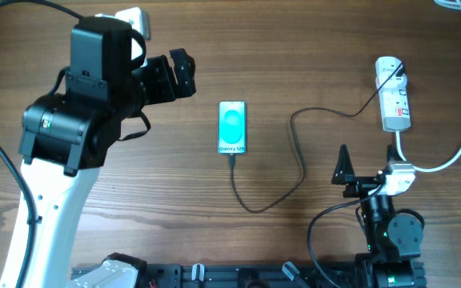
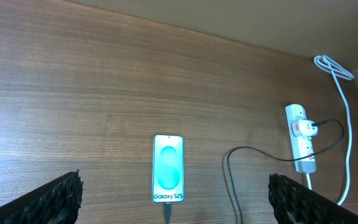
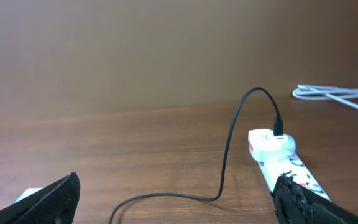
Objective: Plug charger to phone and switch on socket
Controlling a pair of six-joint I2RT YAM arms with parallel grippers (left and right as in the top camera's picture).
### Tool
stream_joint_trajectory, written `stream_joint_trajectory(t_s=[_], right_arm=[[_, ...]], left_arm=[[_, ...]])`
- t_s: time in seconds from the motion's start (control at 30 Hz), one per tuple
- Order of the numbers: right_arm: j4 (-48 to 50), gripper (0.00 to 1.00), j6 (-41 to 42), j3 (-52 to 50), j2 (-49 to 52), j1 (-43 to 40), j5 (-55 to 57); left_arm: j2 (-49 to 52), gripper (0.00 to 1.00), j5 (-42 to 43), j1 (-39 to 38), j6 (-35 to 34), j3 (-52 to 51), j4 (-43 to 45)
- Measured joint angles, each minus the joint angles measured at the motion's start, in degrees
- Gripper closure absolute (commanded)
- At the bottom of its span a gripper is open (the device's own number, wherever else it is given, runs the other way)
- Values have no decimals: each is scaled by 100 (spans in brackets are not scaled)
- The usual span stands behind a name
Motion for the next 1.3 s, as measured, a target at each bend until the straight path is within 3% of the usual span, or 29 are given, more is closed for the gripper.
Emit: stream_joint_trajectory(t_s=[0.27, 1.3], right_arm=[[-11, 0, -505, 0, 0, 0, -59], [-9, 0, -533, 0, 0, -2, -59]], left_arm=[[0, 0, 0, 0, 0, 0, 0], [0, 0, 0, 0, 0, 0, 0]])
